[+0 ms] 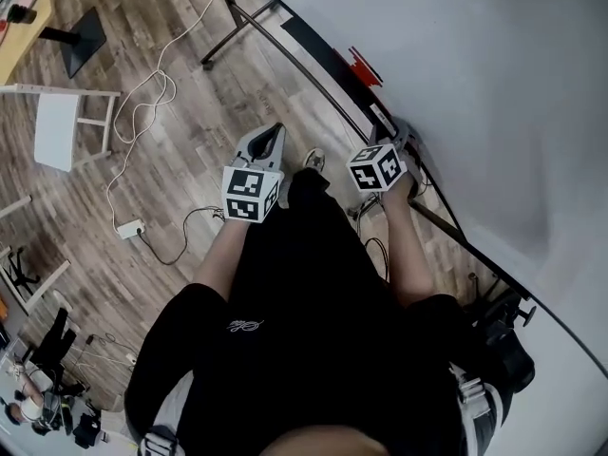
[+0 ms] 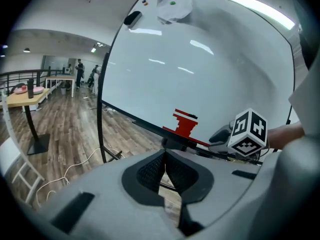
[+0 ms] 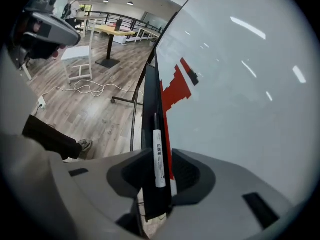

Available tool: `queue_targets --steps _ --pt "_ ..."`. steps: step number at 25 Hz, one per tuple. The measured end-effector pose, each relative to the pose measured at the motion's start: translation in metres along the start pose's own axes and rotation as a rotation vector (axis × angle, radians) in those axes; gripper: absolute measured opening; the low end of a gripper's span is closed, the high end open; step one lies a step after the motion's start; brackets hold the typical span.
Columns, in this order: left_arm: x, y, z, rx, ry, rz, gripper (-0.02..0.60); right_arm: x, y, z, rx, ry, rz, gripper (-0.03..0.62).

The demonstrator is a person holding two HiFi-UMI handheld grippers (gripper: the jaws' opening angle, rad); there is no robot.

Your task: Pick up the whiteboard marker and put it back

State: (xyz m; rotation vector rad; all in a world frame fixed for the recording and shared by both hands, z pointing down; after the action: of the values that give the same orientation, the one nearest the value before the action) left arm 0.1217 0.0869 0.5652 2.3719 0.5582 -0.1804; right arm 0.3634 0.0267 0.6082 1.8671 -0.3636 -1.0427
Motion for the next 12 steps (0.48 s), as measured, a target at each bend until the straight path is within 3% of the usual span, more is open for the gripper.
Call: queue_targets --steps 12 --pt "-0.017 -0.005 -0.007 0.017 -0.053 0.023 0.008 -0.01 0.02 0.001 -0.128 -0.096 0.009 0.097"
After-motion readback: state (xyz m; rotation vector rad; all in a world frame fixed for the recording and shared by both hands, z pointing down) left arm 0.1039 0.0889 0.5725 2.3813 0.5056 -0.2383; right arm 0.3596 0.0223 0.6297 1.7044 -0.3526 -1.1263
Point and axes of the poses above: the fingertips, and each gripper's own axes: y forward along the fingers, x to its right, z out of its top, the point moved 4 cm from there along -y, backward along the fingers, and after that the axes turned 6 degrees about -x, right-handed, at the moved point
